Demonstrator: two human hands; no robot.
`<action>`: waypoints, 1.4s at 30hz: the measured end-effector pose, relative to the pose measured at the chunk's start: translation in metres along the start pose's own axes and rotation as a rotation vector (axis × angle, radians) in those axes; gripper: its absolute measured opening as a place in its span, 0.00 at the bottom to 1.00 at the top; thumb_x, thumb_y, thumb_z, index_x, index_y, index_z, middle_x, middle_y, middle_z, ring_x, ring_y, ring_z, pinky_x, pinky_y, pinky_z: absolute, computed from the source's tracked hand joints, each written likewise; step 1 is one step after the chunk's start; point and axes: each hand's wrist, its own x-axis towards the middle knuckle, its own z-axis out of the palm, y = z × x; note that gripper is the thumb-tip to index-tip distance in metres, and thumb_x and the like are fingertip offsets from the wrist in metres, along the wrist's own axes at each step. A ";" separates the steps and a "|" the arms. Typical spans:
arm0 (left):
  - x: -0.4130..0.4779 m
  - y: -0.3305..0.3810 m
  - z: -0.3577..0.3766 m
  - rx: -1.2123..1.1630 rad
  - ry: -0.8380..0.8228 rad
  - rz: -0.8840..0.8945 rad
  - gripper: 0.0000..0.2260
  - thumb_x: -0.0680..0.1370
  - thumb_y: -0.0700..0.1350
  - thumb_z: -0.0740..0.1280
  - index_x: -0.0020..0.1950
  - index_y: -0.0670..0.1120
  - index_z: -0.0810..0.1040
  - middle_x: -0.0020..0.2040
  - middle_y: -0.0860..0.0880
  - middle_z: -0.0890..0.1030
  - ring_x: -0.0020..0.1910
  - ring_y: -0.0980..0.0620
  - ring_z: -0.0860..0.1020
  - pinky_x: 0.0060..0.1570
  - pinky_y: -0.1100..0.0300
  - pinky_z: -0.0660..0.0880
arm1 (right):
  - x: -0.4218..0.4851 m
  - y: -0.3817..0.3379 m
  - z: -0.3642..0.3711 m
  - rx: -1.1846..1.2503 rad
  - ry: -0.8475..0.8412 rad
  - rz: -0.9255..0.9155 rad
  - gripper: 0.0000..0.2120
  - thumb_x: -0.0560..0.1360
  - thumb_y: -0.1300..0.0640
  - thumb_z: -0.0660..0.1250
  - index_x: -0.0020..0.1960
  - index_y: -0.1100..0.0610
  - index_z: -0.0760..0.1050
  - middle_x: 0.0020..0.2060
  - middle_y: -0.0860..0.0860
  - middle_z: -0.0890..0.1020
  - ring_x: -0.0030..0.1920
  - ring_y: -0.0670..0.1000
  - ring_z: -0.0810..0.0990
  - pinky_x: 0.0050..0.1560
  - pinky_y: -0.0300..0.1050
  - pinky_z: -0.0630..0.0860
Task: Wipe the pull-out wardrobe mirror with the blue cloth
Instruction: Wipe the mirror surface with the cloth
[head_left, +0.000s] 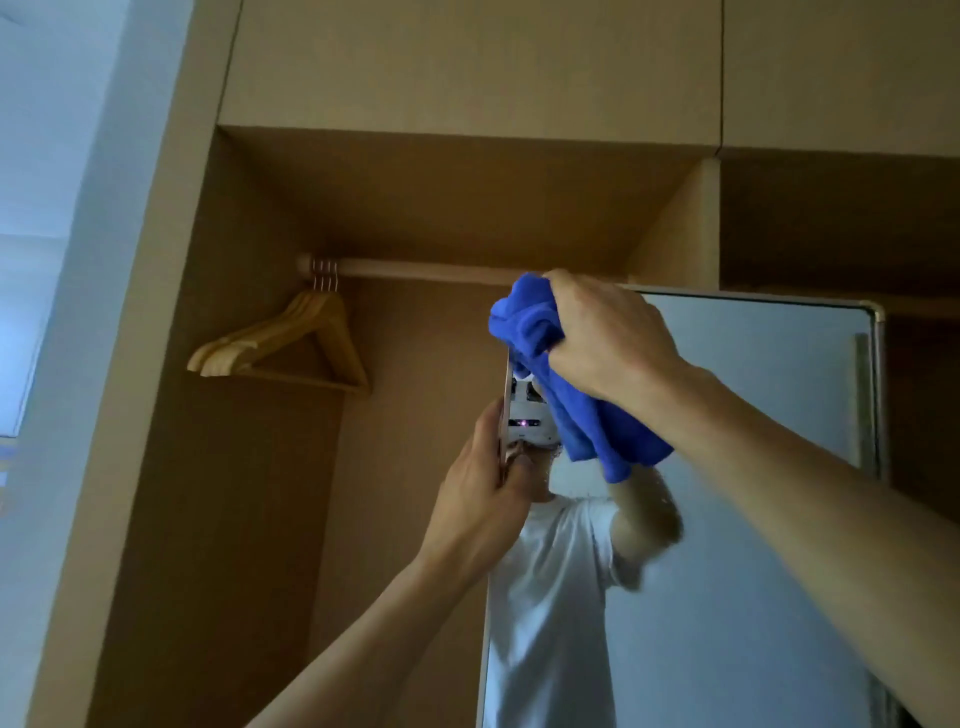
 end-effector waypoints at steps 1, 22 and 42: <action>-0.003 -0.002 -0.001 -0.011 -0.002 0.000 0.26 0.82 0.45 0.61 0.78 0.62 0.60 0.58 0.57 0.80 0.49 0.64 0.78 0.43 0.74 0.70 | 0.002 0.001 -0.004 -0.064 0.004 -0.060 0.19 0.72 0.61 0.67 0.63 0.56 0.73 0.50 0.53 0.81 0.48 0.59 0.81 0.40 0.48 0.69; -0.019 -0.009 -0.006 -0.419 0.037 -0.233 0.25 0.76 0.61 0.48 0.45 0.52 0.83 0.49 0.43 0.85 0.51 0.47 0.83 0.57 0.37 0.78 | -0.097 -0.001 0.042 -0.081 -0.086 -0.391 0.16 0.71 0.64 0.68 0.58 0.55 0.77 0.47 0.50 0.81 0.45 0.53 0.76 0.46 0.46 0.69; -0.017 -0.009 -0.003 -0.401 0.013 -0.228 0.26 0.77 0.70 0.43 0.50 0.70 0.82 0.53 0.54 0.86 0.55 0.54 0.83 0.64 0.45 0.76 | -0.049 -0.008 0.026 -0.244 0.040 -0.271 0.11 0.72 0.61 0.67 0.54 0.59 0.74 0.43 0.54 0.77 0.42 0.54 0.71 0.41 0.48 0.64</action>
